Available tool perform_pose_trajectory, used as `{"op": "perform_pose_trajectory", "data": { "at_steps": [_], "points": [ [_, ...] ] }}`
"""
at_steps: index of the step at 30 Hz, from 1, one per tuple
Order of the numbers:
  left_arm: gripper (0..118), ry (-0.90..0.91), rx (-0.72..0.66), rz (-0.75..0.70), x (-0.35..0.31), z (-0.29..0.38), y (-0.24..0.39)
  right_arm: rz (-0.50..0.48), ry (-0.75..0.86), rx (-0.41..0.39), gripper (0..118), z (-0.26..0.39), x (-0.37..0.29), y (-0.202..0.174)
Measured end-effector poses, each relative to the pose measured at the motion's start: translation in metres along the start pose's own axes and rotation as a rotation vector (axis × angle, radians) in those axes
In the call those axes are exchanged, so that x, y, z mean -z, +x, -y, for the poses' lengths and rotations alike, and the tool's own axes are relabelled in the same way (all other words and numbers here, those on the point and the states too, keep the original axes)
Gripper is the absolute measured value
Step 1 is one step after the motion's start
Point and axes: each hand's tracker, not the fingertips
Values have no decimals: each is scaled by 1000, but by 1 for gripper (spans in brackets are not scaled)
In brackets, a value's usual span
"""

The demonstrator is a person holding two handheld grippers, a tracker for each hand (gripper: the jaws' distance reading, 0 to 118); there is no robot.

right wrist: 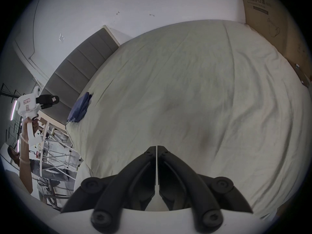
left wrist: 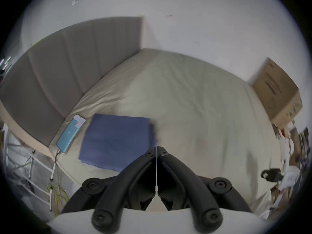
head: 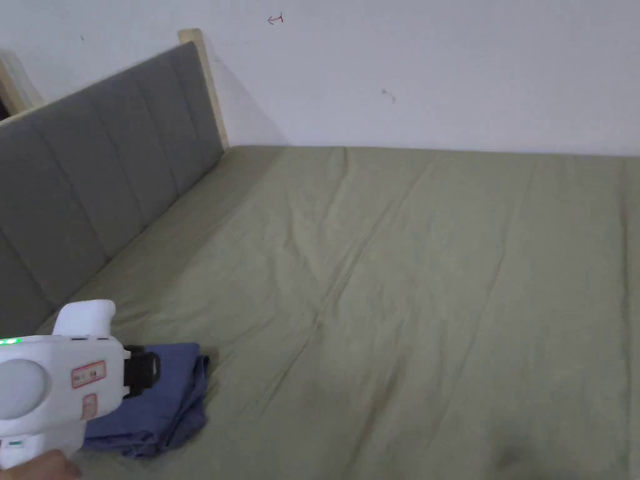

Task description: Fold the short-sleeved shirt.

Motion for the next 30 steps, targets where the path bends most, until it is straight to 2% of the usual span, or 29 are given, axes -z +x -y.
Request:
{"op": "perform_pose_trajectory", "data": {
  "at_steps": [1,3,6,7,8,11,16,18,19,23,30],
  "points": [
    [0,12,-32,-18,-10,8,15,4,11,-4,2,2,-6,0],
    [0,89,33,-16,-27,25,47,-53,128,-57,2,-6,-7,-8],
    [0,198,110,-90,-52,54,98,-51,199,-52,2,4,-18,-9],
    [0,226,126,-65,-62,64,114,27,208,-62,2,14,-57,-4],
    [0,269,142,-22,-72,73,128,50,236,-73,2,22,-69,-7],
    [0,369,177,-32,-95,94,170,102,343,-90,2,26,-91,-18],
    [0,475,193,17,-120,117,215,199,513,-164,2,40,-136,-35],
    [0,510,180,32,-128,123,227,216,575,-172,2,54,-158,-42],
    [0,535,171,63,-134,127,231,240,580,-178,2,40,-157,-52],
    [0,638,209,37,-159,138,250,350,686,-254,2,42,-178,-66],
    [0,701,199,100,-180,140,266,433,841,-308,2,51,-204,-90]
  ]
}}
